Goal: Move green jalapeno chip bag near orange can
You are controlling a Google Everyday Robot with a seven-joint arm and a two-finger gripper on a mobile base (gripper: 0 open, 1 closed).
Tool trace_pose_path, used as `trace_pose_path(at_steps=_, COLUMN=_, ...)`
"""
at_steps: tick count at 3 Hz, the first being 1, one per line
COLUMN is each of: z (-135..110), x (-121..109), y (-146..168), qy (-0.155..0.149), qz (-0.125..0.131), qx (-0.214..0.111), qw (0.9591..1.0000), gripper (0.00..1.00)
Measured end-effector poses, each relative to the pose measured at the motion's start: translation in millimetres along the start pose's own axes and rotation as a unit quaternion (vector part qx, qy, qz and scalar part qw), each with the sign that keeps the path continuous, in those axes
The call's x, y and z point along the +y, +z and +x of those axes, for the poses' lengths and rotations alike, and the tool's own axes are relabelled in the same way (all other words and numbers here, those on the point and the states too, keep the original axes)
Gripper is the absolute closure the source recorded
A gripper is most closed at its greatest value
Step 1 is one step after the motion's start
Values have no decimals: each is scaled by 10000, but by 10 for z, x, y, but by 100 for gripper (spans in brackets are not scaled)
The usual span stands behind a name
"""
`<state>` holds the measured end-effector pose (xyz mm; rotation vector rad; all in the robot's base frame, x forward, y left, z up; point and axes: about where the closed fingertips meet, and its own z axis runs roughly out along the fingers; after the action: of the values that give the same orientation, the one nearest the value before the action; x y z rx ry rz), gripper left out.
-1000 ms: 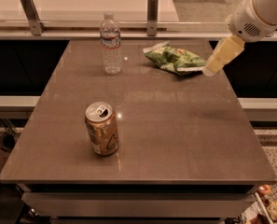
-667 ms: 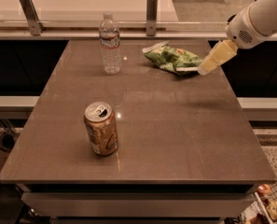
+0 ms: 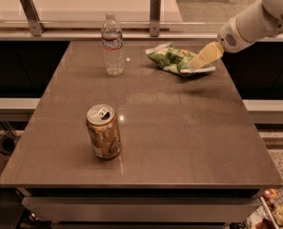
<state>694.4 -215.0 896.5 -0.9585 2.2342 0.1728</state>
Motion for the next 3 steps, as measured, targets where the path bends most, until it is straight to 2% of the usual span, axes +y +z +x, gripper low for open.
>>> trace_pose_path(at_steps=1, z=-35, x=17, y=30, qy=-18, qz=-29, qx=0, qw=10000, gripper=0)
trace_pose_path(at_steps=2, z=-20, x=83, y=317, qy=9, qz=-217, qx=116, qw=9997, gripper=0)
trace_pose_path(at_steps=3, z=94, x=101, y=588, qy=273, qz=-344, qx=110, qw=9990, gripper=0)
